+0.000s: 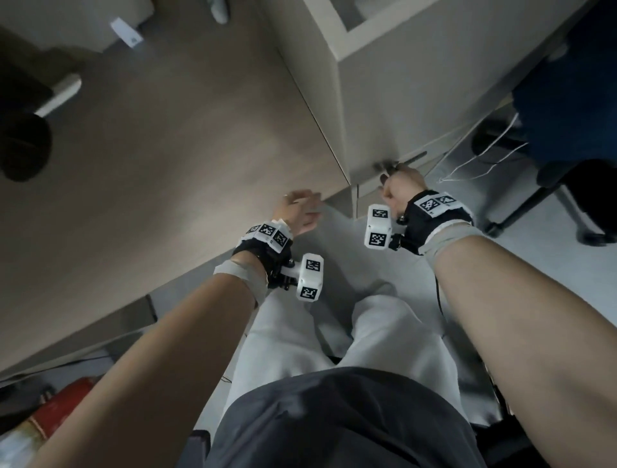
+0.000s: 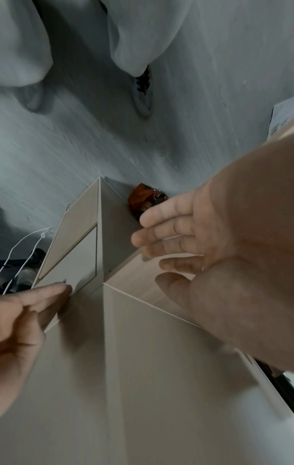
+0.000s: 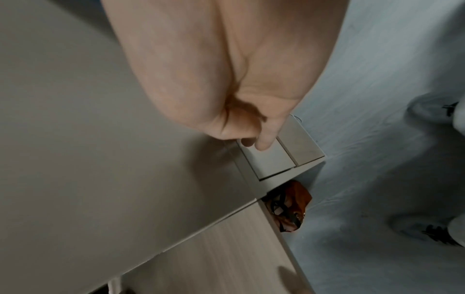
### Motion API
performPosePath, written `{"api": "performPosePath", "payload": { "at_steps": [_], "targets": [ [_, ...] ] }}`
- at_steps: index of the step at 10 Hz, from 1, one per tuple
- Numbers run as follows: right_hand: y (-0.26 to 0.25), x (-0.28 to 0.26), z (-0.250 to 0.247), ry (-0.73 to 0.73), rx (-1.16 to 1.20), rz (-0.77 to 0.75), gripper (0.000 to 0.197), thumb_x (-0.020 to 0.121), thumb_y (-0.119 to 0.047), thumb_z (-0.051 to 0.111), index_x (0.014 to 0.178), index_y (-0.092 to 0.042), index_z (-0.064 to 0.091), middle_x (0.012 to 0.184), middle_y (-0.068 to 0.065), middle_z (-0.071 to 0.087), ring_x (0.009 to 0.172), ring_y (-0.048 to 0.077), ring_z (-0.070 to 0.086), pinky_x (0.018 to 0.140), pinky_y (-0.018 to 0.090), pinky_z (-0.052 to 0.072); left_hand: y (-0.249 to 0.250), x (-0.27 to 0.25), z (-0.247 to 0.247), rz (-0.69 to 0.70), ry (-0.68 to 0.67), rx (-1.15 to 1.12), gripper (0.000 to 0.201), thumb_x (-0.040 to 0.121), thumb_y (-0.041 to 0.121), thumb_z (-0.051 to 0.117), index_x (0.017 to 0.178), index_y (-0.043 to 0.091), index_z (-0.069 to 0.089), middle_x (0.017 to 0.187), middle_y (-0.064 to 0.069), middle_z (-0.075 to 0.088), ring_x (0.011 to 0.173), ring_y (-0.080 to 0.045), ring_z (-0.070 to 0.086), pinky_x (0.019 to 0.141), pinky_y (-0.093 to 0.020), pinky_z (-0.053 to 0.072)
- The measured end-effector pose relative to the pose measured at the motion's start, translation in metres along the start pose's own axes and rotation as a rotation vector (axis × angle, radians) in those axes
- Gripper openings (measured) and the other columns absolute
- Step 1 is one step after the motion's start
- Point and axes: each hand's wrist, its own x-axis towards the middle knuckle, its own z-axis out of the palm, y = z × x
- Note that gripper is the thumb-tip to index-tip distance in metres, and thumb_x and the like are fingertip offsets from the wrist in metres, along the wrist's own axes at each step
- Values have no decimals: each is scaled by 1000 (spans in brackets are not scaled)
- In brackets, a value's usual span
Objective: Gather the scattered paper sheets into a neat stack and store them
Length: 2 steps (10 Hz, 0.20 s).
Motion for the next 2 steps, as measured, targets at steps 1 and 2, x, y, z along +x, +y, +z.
{"api": "performPosePath", "payload": {
  "at_steps": [1, 2],
  "targets": [
    [-2, -10, 8, 98, 73, 28, 44, 94, 7, 41, 135, -5, 51, 119, 18, 62, 96, 31, 62, 75, 25, 53, 4, -10, -3, -34, -24, 9, 38, 93, 10, 59, 130, 9, 48, 125, -12, 63, 93, -26, 65, 83, -35, 53],
    [-4, -26, 8, 161, 102, 84, 36, 95, 4, 46, 128, -5, 57, 83, 5, 59, 65, 13, 54, 62, 22, 55, 11, -17, -5, -19, -18, -17, 39, 95, 6, 54, 134, 7, 46, 116, -13, 66, 85, -22, 65, 80, -32, 52]
  ]
}}
